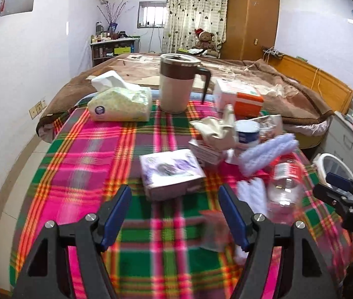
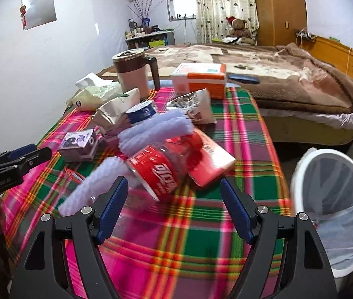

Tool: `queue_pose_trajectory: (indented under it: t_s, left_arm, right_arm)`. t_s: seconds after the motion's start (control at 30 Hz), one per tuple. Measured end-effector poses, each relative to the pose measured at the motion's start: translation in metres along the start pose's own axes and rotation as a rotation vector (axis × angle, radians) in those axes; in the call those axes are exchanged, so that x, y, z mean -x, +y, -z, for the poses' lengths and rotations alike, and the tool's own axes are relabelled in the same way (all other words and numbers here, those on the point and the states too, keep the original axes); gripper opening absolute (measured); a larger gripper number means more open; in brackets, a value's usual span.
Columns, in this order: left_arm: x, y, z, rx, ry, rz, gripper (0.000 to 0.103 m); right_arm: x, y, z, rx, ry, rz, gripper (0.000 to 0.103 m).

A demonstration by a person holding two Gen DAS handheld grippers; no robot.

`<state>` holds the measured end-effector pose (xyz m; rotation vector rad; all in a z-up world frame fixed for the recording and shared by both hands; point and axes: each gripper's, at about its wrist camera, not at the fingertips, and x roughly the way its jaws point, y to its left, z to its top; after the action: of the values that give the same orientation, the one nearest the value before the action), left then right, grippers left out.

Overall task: Collect trash
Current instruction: 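Grasp the red-label Coca-Cola bottle with the right tool while the left tool grasps the purple juice box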

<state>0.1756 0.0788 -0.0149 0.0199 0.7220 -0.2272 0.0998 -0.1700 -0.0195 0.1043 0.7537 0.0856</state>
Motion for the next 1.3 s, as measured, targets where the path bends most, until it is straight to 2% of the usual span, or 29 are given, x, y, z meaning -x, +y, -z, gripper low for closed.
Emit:
queue_pose_trajectory:
  t_s: [0.17, 0.27, 0.4, 0.77, 0.97, 1.03, 1.13, 1.2, 1.3]
  left_arm:
    - [-0.022, 0.011, -0.014, -0.06, 0.041, 0.069, 0.075]
    - [-0.033, 0.01, -0.019, -0.106, 0.059, 0.053, 0.076]
    - [-0.044, 0.015, -0.025, -0.116, 0.075, 0.083, 0.076]
    - [-0.067, 0.011, -0.036, -0.203, 0.135, 0.154, 0.077]
    - [-0.075, 0.007, -0.04, -0.267, 0.149, 0.202, 0.077]
    - [-0.08, 0.005, -0.039, -0.289, 0.179, 0.248, 0.077]
    - [-0.083, 0.002, -0.04, -0.335, 0.181, 0.272, 0.077]
    - [-0.086, 0.004, -0.041, -0.314, 0.197, 0.259, 0.077]
    - [-0.083, 0.006, -0.039, -0.311, 0.209, 0.273, 0.077]
  right_arm:
    - [-0.017, 0.008, -0.007, -0.039, 0.041, -0.018, 0.078]
    - [-0.027, 0.012, -0.01, -0.065, 0.071, -0.011, 0.078]
    - [-0.035, 0.014, -0.013, -0.107, 0.09, -0.017, 0.078]
    - [-0.051, 0.03, -0.018, -0.086, 0.148, 0.015, 0.078]
    - [-0.052, 0.034, -0.021, -0.026, 0.175, 0.046, 0.078]
    - [-0.048, 0.037, -0.018, 0.037, 0.191, 0.044, 0.078]
    - [-0.043, 0.039, -0.015, 0.118, 0.217, 0.072, 0.078]
    - [-0.037, 0.034, -0.015, 0.114, 0.214, 0.087, 0.078]
    - [-0.03, 0.027, -0.015, 0.093, 0.211, 0.049, 0.078]
